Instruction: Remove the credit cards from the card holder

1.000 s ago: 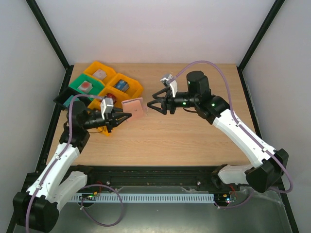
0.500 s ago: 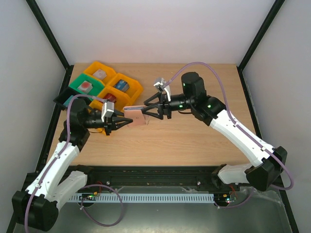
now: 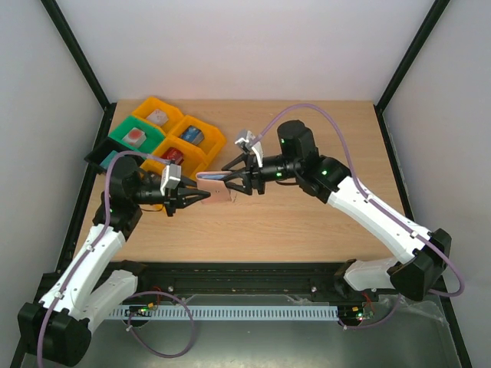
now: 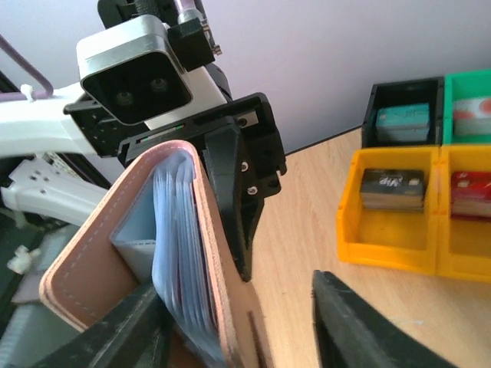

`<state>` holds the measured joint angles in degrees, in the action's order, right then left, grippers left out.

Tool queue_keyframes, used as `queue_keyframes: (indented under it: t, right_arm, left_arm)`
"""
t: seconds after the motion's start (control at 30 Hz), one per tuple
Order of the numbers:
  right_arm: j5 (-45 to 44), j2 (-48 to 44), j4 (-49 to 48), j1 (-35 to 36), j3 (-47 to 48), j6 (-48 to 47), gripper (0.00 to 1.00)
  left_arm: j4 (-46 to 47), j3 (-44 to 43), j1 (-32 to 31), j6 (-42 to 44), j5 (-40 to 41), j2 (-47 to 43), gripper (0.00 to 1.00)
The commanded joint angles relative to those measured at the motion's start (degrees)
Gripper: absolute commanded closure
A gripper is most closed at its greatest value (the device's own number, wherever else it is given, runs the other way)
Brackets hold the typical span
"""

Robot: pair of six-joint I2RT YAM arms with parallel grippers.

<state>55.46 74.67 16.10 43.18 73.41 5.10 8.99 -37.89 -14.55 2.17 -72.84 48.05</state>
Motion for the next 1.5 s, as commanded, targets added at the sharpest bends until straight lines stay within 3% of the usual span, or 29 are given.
queue_keyframes:
  t: [0.0, 0.07, 0.13, 0.23, 0.37, 0.47, 0.67, 0.73, 0.97, 1.07, 1.23, 1.47]
  right_arm:
    - [-1.32, 0.41, 0.19, 1.33, -1.39, 0.43, 0.64]
    - [-1.25, 0.30, -2.02, 1.35, -2.13, 2.29, 0.81]
    - [-1.10, 0.38, -5.10, 1.36, -2.62, 5.45, 0.97]
    - [-3.68, 0.28, -9.63, 1.37, -3.26, 10.70, 0.98]
    - [-21.82, -0.31, -11.72, 1.45, -4.41, 17.75, 0.98]
    - [-35.09, 0.71, -7.87, 2.92, -2.04, 20.17, 0.98]
    - [-55.85, 5.61, 1.97, 9.22, 5.71, 21.57, 0.98]
    - [-59.02, 6.80, 3.85, 11.10, 7.61, 20.72, 0.98]
    - [-52.21, 5.46, 0.33, 11.57, 6.46, 17.25, 0.98]
    - [-52.47, 6.08, 2.44, 11.57, 7.91, 16.86, 0.98]
    - [-50.82, 7.46, 2.03, 11.63, 9.04, 17.97, 0.98]
    - [-46.99, 8.65, 0.77, 12.96, 10.67, 16.90, 0.98]
  left_arm:
    - [3.37, -1.50, -0.26, 0.94, -0.64, -0.80, 0.98]
    - [3.40, -1.21, -0.27, 0.95, 0.60, -0.94, 0.96]
    - [3.46, -0.57, -0.31, 0.22, 3.20, -1.29, 0.76]
    - [4.79, 1.17, -0.49, -2.74, 10.50, -2.05, 0.38]
    - [6.19, 3.11, -0.33, -5.84, 25.14, -2.78, 0.04]
    - [5.98, 3.77, -0.12, -4.99, 32.41, -2.70, 0.01]
    - [7.72, 4.53, -0.08, -8.30, 32.07, -2.49, 0.01]
    - [8.39, 4.72, -0.06, -9.90, 33.71, -2.31, 0.00]
    - [7.25, 5.27, 0.92, -10.65, 41.40, -2.53, 0.06]
    - [6.95, 5.17, 1.19, -8.78, 38.92, -2.81, 0.07]
    - [6.62, 4.39, 0.35, -6.69, 34.76, -2.32, 0.01]
    - [6.44, 4.82, -0.40, -6.17, 40.74, -1.48, 0.00]
